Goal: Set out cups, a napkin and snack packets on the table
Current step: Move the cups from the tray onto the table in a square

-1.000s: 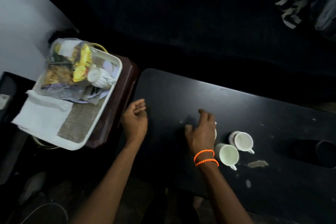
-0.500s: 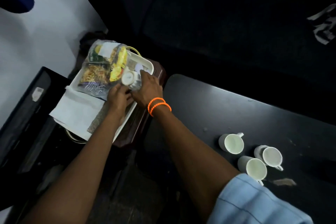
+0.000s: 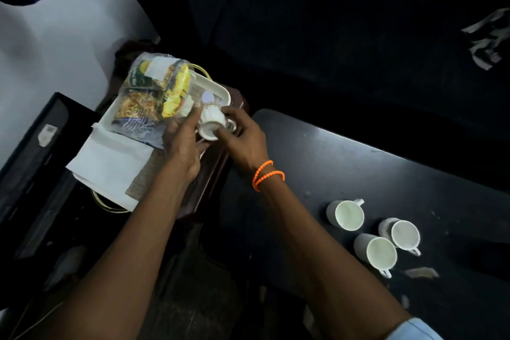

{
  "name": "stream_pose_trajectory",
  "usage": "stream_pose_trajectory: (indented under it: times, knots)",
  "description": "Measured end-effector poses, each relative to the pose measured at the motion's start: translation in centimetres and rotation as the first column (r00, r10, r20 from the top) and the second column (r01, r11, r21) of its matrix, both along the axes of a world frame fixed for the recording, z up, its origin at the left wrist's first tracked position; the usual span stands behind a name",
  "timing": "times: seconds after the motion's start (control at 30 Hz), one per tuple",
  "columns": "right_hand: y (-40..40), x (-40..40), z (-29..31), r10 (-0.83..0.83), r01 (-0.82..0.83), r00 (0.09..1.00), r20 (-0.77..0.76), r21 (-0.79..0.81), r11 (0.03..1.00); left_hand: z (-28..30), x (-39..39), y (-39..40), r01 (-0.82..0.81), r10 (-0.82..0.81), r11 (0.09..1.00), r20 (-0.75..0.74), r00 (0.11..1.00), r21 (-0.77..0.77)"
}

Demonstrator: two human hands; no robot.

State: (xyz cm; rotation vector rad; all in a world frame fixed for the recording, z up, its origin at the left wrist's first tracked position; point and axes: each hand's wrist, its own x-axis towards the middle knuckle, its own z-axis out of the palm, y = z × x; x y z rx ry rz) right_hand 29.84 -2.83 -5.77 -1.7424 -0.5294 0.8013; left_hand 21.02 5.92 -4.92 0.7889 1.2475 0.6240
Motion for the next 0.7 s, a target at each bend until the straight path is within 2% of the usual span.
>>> stream_pose_trajectory:
  times: [0.07,0.17,0.27,0.3,0.37,0.43,0.47,0.5,0.57,0.63,0.7]
  knots:
    - [-1.7,1.1,0.3,-0.075,0.080,0.995,-0.063,0.081,0.993,0.1,1.3,-1.3,0.079,-0.080,0.997,0.059,0.995,0.009]
    - [-5.1,3.9,0.7,-0.157,0.167,0.985,-0.075,0.153,0.974,-0.3,3.6,-3.6,0.167,-0.154,0.984,0.175,0.972,-0.063]
    - [-10.8,8.2,0.8,-0.284,0.286,0.958,-0.030,0.120,0.951,-0.5,7.7,-8.3,0.287,-0.241,0.945,0.259,0.935,-0.157]
    - [-11.6,8.8,0.7,-0.283,0.288,0.957,-0.067,0.073,0.955,-0.7,7.9,-9.0,0.307,-0.248,0.934,0.284,0.926,-0.184]
    - [-14.6,10.5,0.4,-0.287,0.285,0.925,-0.251,-0.042,0.957,-1.2,9.4,-11.6,0.378,-0.295,0.901,0.339,0.893,-0.214]
    - [-16.4,11.2,0.2,-0.226,0.217,0.866,-0.445,-0.073,0.973,-2.0,9.8,-12.9,0.430,-0.347,0.881,0.350,0.870,-0.197]
    - [-17.4,11.7,0.0,-0.203,0.190,0.858,-0.473,-0.075,0.979,-2.4,10.2,-13.6,0.466,-0.391,0.865,0.331,0.859,-0.187]
    - [-18.5,12.2,-0.1,-0.187,0.169,0.869,-0.457,-0.080,0.982,-2.8,10.6,-14.4,0.513,-0.448,0.840,0.307,0.840,-0.179]
    - [-21.6,13.5,-0.4,-0.205,0.169,0.920,-0.335,-0.133,0.977,-3.6,12.7,-16.8,0.643,-0.601,0.751,0.247,0.760,-0.152]
    - [-24.2,14.5,-1.1,-0.239,0.201,0.964,-0.116,-0.269,0.942,-4.6,14.9,-19.1,0.750,-0.736,0.656,0.146,0.661,-0.083]
    - [-25.9,15.1,-2.0,-0.226,0.251,0.968,0.109,-0.431,0.867,-5.6,16.9,-21.4,0.818,-0.818,0.575,0.013,0.575,-0.008]
